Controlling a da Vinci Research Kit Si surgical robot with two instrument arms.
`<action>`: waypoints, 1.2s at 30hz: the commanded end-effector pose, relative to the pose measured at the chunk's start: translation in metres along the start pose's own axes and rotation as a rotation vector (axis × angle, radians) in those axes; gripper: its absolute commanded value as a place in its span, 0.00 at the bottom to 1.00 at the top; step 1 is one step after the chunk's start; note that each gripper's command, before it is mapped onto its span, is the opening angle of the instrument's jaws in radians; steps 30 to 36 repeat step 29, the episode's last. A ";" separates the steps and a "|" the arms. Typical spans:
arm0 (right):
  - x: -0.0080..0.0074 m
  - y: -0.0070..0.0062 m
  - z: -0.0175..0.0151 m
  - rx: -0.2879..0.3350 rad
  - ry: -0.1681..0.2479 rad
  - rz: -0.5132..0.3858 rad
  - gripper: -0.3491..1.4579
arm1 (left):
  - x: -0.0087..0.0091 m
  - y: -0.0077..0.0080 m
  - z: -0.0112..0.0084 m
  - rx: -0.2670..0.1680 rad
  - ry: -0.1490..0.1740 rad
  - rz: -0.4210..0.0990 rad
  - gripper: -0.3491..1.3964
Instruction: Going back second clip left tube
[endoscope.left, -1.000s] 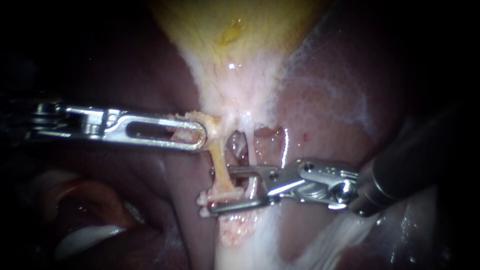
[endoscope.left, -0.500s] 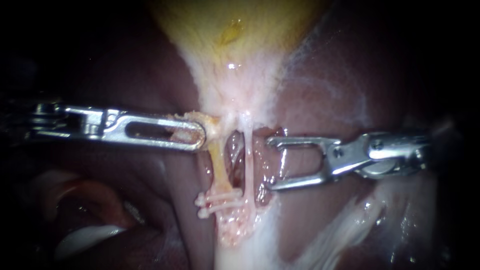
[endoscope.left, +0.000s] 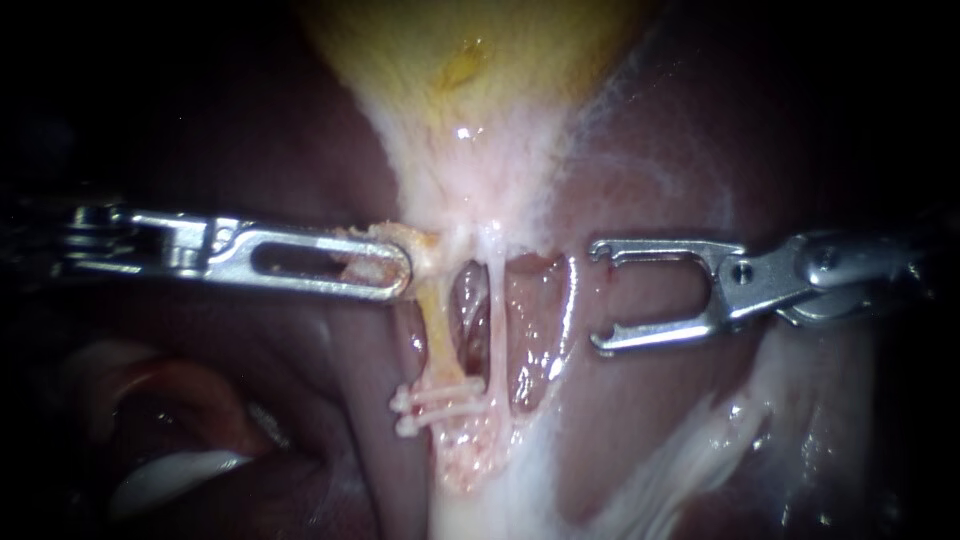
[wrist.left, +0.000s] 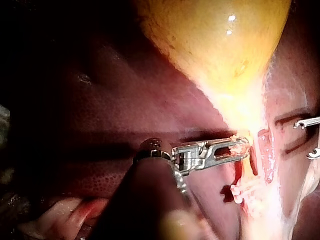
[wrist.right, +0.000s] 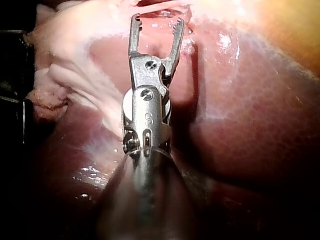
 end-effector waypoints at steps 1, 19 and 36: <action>0.0000 -0.0001 0.0001 -0.001 -0.001 0.000 0.47 | -0.0001 0.0003 0.0001 -0.001 -0.001 0.002 0.00; 0.0003 -0.0005 0.0002 0.002 0.000 -0.006 0.47 | -0.0005 0.0036 0.0037 -0.011 -0.011 0.008 0.00; 0.0003 -0.0005 0.0002 0.002 0.000 0.000 0.47 | -0.0005 0.0036 0.0038 -0.011 -0.012 0.008 0.00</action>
